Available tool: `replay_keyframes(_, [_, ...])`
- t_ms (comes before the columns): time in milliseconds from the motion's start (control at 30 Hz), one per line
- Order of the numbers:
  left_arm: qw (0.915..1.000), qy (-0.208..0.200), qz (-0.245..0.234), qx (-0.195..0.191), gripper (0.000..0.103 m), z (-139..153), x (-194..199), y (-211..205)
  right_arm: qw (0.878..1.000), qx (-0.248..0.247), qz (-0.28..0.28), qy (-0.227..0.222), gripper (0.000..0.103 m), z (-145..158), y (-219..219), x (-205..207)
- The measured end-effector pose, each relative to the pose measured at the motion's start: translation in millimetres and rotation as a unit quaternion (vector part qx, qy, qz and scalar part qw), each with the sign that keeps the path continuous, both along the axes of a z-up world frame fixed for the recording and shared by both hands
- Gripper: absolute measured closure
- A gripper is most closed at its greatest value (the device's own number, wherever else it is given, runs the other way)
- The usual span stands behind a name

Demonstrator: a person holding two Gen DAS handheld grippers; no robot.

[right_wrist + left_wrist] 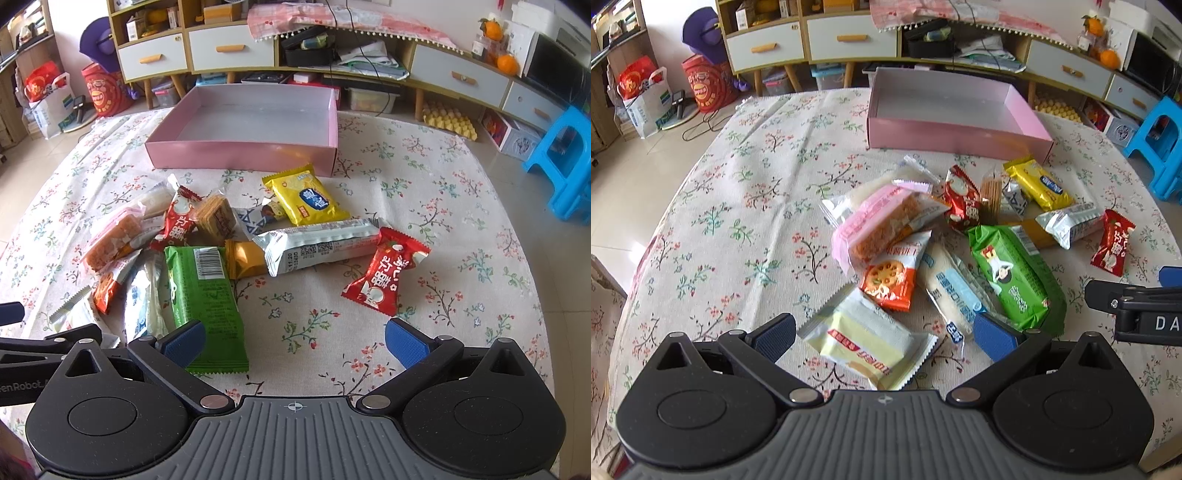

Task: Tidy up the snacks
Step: 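Grasp the pink packet with the left tool while the right tool grasps the yellow packet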

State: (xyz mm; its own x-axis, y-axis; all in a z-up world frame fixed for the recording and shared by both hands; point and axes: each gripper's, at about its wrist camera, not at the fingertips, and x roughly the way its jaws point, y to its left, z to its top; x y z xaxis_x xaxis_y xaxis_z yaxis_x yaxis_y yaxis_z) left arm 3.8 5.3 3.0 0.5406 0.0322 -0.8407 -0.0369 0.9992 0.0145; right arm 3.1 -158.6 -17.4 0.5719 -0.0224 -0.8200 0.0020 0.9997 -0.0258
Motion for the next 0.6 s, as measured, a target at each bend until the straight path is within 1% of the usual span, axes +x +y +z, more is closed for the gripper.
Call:
replay_keyframes(133, [0.9998, -0.017, 0.001, -0.004, 0.000, 4, 5, 4, 1.000, 0.012, -0.004, 0.005, 0.000, 6, -6, 8])
replay_keyframes(267, [0.9996, -0.005, -0.023, -0.016, 0.000, 7, 18, 9, 0.999, 0.025, 0.005, 0.021, 0.000, 12, -11, 22])
replay_keyframes(333, [0.9985, 0.009, -0.044, -0.031, 0.000, 8, 27, 11, 0.998, 0.045, 0.008, 0.032, 0.000, 17, -17, 32])
replay_keyframes(400, [0.9976, 0.016, -0.057, -0.037, 0.000, 9, 36, 14, 0.996, 0.076, 0.001, 0.043, 0.000, 22, -27, 44])
replay_keyframes(500, [0.9975, 0.008, -0.060, -0.037, 0.002, 9, 48, 21, 0.991, 0.120, -0.018, 0.050, 0.000, 25, -41, 60])
replay_keyframes(600, [0.9975, -0.008, -0.062, -0.034, 0.004, 6, 57, 28, 0.985, 0.162, -0.044, 0.044, 0.000, 17, -56, 72])
